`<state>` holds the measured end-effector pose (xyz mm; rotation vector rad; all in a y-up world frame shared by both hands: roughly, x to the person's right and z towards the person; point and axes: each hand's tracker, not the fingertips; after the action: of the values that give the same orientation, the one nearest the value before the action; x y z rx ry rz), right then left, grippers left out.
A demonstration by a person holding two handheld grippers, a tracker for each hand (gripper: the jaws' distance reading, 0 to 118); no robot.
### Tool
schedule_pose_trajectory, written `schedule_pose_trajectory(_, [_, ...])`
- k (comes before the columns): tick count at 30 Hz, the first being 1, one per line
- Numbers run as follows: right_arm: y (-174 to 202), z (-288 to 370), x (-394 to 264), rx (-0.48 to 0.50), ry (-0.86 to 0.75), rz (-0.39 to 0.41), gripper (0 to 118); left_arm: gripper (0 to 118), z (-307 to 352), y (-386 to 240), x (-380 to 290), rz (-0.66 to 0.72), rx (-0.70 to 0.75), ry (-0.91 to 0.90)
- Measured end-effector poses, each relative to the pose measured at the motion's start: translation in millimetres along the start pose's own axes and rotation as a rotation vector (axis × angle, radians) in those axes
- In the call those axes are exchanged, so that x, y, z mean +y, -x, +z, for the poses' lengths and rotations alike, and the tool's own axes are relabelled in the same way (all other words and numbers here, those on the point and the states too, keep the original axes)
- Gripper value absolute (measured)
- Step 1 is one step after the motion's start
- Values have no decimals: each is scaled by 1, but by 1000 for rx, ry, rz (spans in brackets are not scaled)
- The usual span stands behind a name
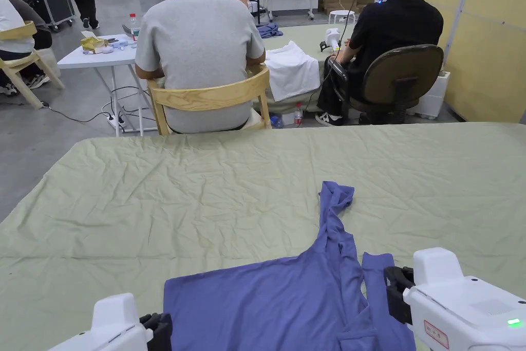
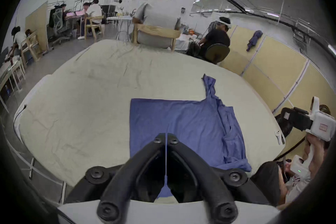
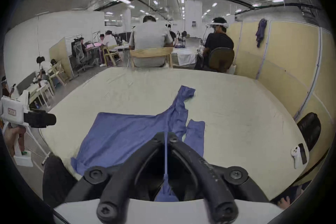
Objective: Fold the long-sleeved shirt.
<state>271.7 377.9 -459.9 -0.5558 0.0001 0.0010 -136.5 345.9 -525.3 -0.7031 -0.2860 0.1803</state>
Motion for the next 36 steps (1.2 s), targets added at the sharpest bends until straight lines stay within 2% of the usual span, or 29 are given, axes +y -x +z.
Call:
schedule_pose_trajectory(2, [-2, -6, 2, 18, 8, -24, 2, 0, -8, -4, 8, -25, -5, 30])
schedule_pose_trajectory(5, [-3, -18, 4, 17, 33, -11, 2, 0, -26, -8, 22, -91, 24, 58])
schedule_pose_trajectory(7, [-3, -27, 4, 10, 57, 13, 2, 0, -46, -3, 38, -79, 4, 116])
schedule_pose_trajectory(13, [-8, -59, -1, 27, 115, -12, 2, 0, -121, 24, 72, -83, 40, 209])
schedule_pose_trajectory(14, [-9, -66, -2, 32, 134, -14, 2, 4, -134, 28, 77, -82, 52, 217])
schedule_pose_trajectory(15, [-11, -73, -3, 32, 142, -21, 2, 20, -147, 33, 82, -65, 101, 214])
schedule_pose_trajectory(17, [-14, -85, -5, 29, 169, -28, 2, 61, -173, 42, 89, -46, 131, 235])
schedule_pose_trajectory(18, [-15, -93, -6, 28, 185, -31, 2, 69, -187, 47, 91, -33, 128, 266])
schedule_pose_trajectory(23, [-23, -126, -12, 18, 245, -35, 2, 67, -259, 64, 88, -71, 142, 349])
schedule_pose_trajectory(28, [-27, -146, -21, 13, 300, -52, 2, 66, -314, 83, 72, -48, 160, 432])
schedule_pose_trajectory(35, [-35, -157, -34, 1, 349, -57, 2, 60, -319, 89, 54, -35, 168, 416])
schedule_pose_trajectory(36, [-35, -158, -35, 0, 352, -61, 2, 55, -318, 88, 53, -42, 171, 408])
